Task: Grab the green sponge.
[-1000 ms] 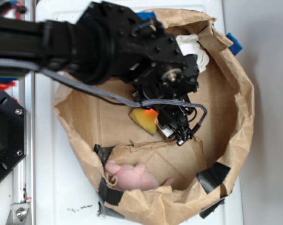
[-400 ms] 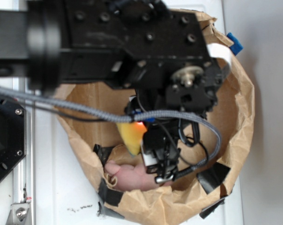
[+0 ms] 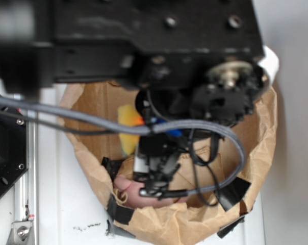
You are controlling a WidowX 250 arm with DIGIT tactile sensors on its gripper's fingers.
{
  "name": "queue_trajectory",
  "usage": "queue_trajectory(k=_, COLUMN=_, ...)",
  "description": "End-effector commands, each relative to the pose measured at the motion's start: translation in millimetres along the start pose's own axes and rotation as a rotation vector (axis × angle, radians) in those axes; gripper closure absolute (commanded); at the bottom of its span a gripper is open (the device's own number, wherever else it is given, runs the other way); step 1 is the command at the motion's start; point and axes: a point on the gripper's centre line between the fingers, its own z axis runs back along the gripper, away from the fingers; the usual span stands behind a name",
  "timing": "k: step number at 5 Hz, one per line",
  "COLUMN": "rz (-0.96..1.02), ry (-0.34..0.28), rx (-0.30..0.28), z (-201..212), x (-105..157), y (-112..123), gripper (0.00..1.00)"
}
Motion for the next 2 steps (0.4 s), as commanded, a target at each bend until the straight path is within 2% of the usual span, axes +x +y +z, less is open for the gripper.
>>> queue_trajectory(k=1, rz=-0.031, ry=-0.206, rx=0.154, z=46.4, x=16.6, y=34.1, gripper=1.0)
queue_trajectory(k=2, rz=-0.016, ry=-0.21, rx=0.182, z=48.3, x=15.0, y=32.4, gripper=1.0)
